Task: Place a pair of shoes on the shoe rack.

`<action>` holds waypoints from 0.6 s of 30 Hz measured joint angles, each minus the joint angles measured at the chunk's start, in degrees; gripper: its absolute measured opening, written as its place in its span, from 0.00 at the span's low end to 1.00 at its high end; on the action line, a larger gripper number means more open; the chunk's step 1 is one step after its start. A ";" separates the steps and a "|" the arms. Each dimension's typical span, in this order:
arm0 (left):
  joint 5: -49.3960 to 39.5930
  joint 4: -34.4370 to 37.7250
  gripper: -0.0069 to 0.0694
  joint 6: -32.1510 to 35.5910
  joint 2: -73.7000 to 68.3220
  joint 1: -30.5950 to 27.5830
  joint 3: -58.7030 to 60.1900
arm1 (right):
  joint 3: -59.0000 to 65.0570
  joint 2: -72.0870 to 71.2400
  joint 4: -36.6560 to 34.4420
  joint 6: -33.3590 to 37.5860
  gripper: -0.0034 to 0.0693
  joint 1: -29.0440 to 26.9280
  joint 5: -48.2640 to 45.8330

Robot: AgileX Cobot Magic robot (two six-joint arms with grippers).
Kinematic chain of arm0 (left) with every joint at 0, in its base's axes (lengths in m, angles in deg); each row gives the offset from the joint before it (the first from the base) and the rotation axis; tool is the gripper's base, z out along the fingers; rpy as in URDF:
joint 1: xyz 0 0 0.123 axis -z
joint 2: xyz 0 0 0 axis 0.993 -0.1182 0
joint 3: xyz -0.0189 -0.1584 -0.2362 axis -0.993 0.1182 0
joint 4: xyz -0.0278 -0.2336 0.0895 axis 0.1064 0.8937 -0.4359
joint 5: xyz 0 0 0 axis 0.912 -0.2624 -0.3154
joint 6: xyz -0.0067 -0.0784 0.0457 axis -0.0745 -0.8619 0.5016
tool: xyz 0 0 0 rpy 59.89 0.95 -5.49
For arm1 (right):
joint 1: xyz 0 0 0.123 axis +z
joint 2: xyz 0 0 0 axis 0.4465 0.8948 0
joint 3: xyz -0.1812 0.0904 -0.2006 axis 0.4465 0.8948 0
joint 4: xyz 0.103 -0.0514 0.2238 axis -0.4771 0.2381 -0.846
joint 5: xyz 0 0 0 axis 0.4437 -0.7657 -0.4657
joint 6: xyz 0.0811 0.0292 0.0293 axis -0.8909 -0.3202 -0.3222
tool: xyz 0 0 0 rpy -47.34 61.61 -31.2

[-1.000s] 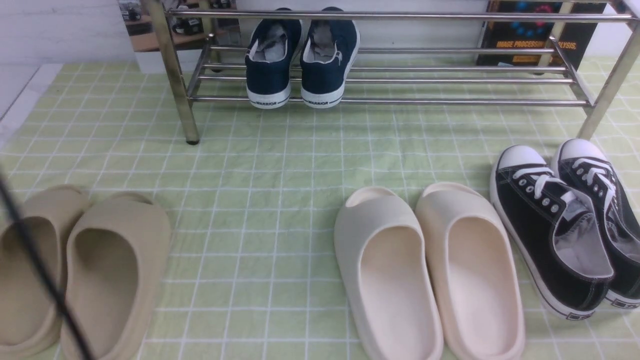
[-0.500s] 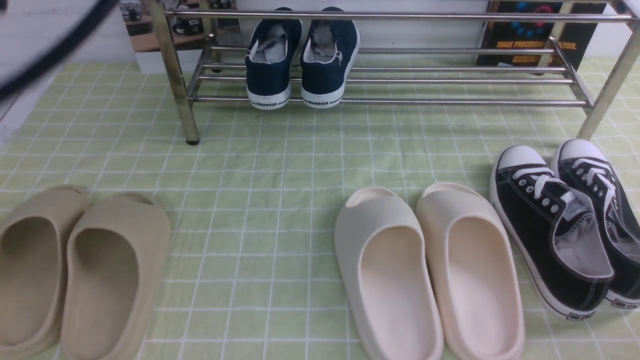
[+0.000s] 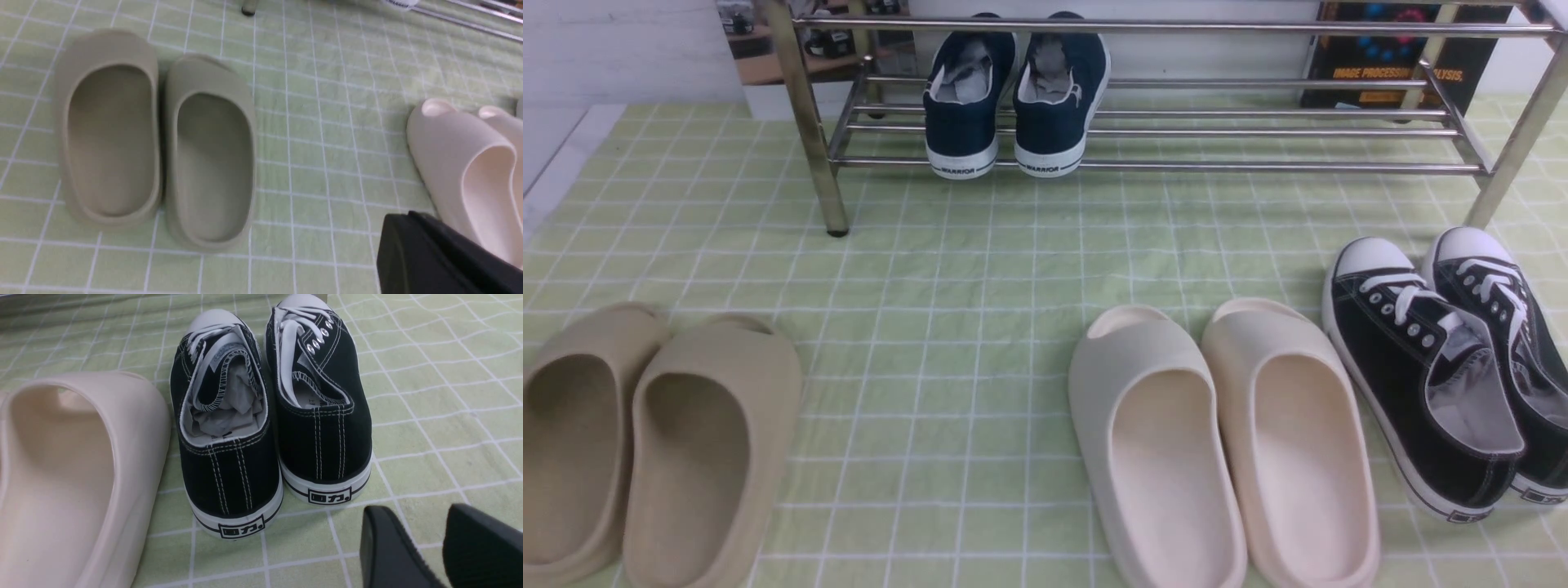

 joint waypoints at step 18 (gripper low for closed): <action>16.39 0.09 0.07 5.68 2.70 -1.01 11.15 | 0.00 0.00 0.00 0.00 0.39 0.00 0.00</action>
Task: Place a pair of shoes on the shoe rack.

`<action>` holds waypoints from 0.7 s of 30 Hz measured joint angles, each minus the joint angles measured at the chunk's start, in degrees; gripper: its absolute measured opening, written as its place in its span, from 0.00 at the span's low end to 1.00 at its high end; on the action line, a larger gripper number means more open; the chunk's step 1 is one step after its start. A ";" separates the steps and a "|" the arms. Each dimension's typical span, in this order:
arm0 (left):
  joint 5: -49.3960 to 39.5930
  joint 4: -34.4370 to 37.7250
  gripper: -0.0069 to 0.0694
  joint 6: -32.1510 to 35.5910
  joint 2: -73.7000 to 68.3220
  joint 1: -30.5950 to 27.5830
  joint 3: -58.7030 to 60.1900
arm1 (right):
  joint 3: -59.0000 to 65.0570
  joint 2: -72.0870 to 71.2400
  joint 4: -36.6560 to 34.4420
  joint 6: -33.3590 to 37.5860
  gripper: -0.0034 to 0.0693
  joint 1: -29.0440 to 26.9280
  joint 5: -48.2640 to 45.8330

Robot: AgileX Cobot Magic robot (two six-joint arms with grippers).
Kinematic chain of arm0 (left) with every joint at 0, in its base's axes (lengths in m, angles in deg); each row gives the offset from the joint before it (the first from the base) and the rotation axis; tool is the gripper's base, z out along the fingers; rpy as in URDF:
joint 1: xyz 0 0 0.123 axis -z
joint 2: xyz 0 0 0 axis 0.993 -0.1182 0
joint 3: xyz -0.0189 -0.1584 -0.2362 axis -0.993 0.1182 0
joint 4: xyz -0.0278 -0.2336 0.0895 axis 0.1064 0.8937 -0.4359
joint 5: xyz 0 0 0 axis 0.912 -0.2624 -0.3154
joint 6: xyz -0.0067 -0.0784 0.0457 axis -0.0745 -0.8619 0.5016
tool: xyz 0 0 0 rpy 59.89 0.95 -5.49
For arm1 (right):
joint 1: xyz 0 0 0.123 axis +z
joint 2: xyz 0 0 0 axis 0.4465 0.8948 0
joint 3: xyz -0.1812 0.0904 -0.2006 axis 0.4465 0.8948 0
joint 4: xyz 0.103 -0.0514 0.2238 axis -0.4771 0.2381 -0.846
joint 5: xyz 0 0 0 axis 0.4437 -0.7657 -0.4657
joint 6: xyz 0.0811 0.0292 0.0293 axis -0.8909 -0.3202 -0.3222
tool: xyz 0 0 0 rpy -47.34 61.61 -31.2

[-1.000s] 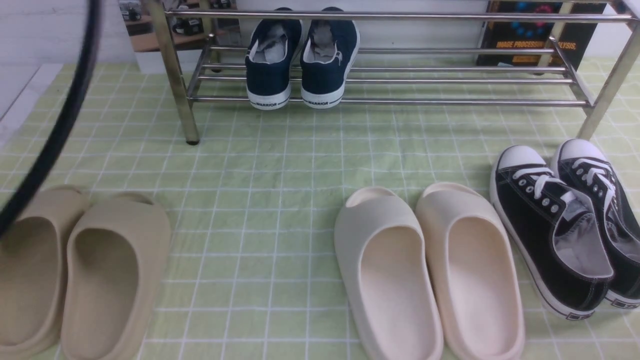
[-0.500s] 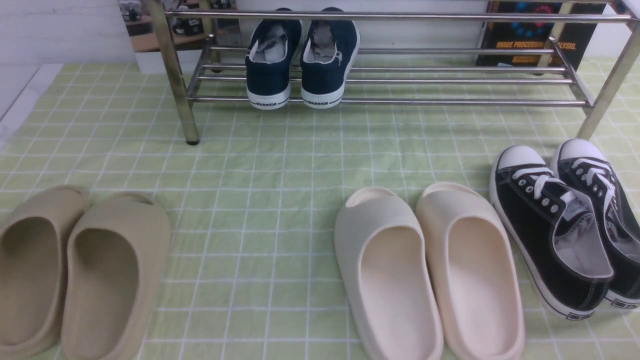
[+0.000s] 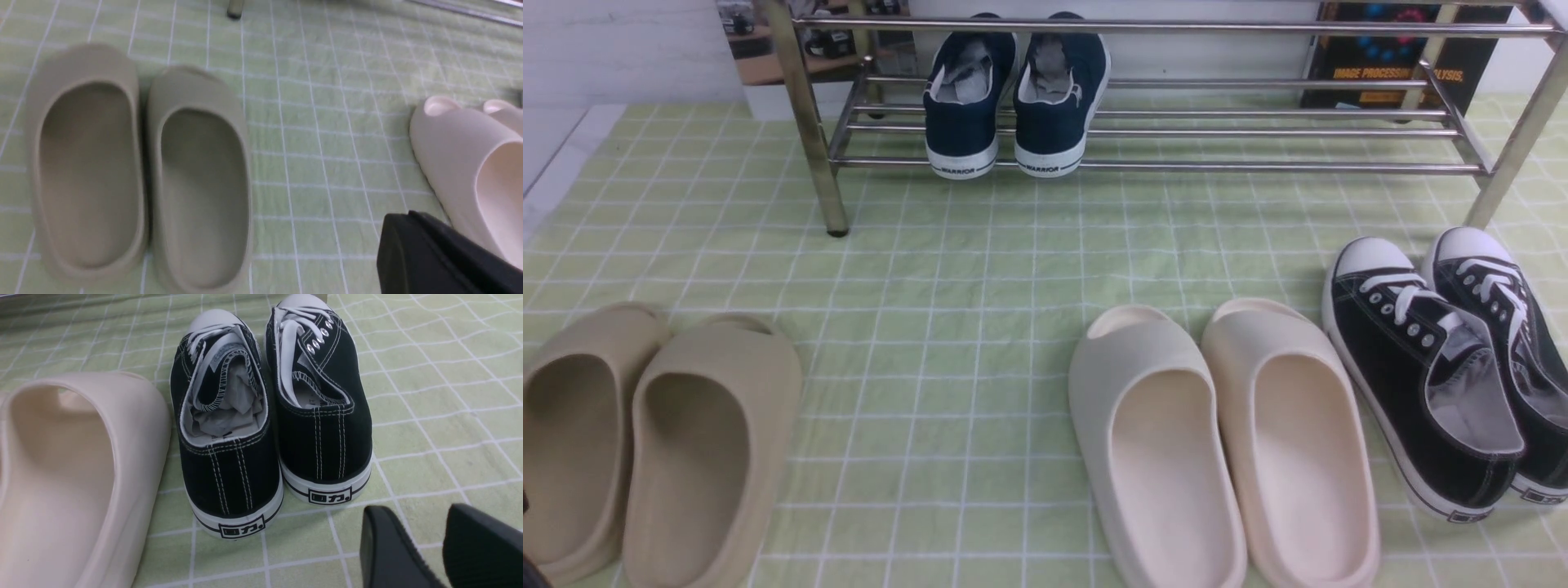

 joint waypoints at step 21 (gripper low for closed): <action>32.87 1.51 0.07 3.33 16.89 -20.04 34.91 | 0.00 0.00 0.00 0.00 0.39 0.00 0.00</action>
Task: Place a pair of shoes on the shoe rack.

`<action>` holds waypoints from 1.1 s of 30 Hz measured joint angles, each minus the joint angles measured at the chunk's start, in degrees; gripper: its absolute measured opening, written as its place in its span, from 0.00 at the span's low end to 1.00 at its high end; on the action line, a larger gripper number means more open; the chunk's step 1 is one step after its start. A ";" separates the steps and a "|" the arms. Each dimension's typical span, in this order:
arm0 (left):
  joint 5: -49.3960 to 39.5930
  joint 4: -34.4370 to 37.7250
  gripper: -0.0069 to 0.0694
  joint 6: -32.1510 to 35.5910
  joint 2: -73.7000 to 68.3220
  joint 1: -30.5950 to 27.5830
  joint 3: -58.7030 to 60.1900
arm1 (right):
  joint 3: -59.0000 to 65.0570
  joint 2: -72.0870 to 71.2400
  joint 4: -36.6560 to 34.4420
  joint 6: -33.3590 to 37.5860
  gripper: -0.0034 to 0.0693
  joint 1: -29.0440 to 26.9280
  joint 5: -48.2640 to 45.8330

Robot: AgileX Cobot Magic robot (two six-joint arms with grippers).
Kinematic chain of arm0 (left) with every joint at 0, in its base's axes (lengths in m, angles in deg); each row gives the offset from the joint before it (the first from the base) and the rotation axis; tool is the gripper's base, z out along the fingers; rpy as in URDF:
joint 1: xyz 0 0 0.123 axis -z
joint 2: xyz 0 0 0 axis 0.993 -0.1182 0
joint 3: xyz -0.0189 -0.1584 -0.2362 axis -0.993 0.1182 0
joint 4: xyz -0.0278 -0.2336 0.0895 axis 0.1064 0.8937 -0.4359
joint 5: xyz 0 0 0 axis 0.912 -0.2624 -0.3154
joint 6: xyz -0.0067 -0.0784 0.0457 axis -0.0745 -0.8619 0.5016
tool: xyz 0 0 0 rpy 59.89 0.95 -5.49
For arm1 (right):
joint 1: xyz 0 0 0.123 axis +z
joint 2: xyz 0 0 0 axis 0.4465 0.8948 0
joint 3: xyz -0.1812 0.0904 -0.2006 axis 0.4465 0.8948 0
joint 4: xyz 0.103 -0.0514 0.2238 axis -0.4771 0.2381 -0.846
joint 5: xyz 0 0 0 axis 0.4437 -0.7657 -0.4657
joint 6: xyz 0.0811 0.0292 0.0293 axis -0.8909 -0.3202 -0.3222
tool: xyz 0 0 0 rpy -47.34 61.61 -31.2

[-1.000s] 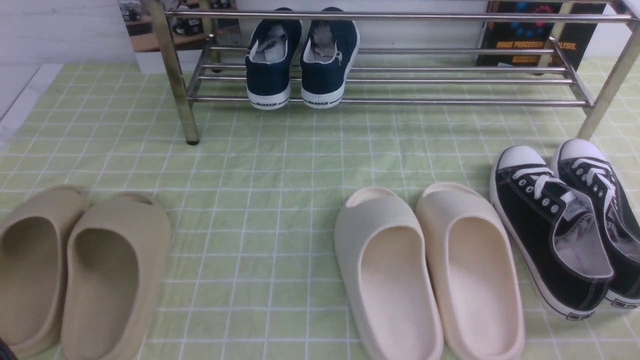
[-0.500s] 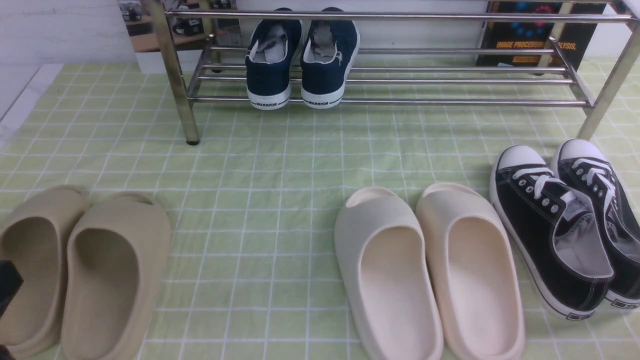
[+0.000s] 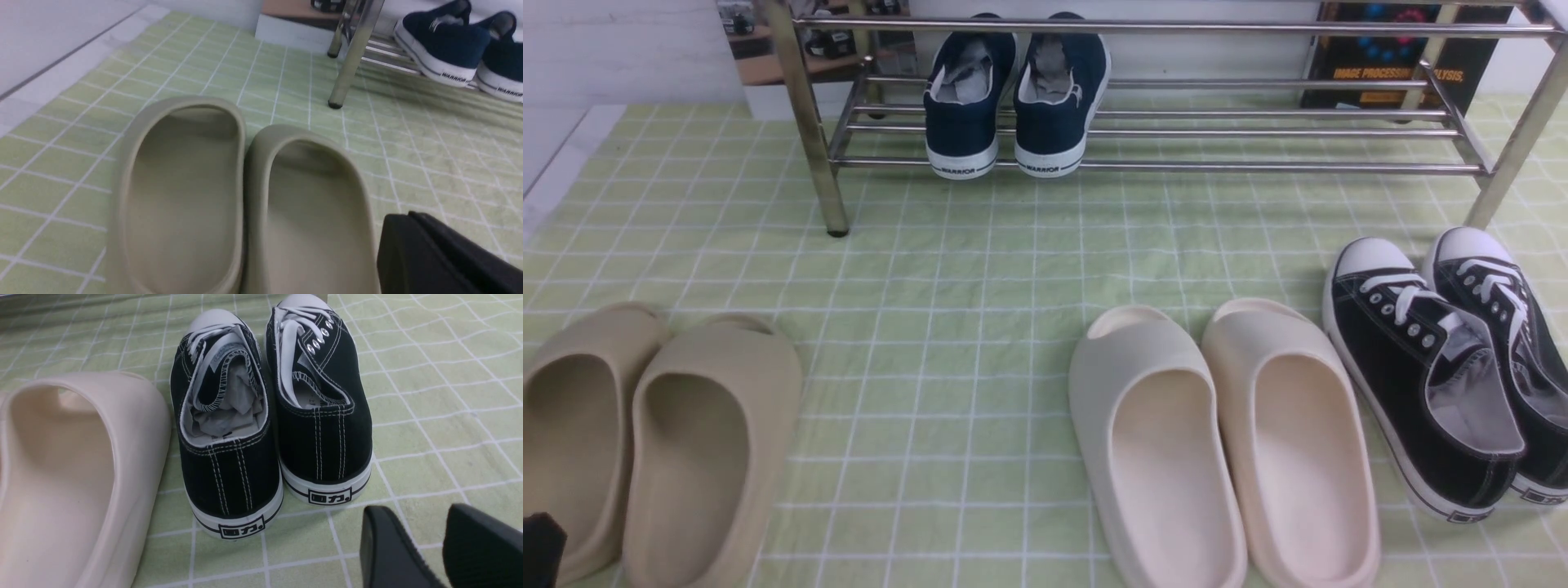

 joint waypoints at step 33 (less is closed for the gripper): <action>-9.42 -1.67 0.07 -0.16 0.00 0.00 0.13 | 0.00 0.00 0.00 0.00 0.39 0.00 0.00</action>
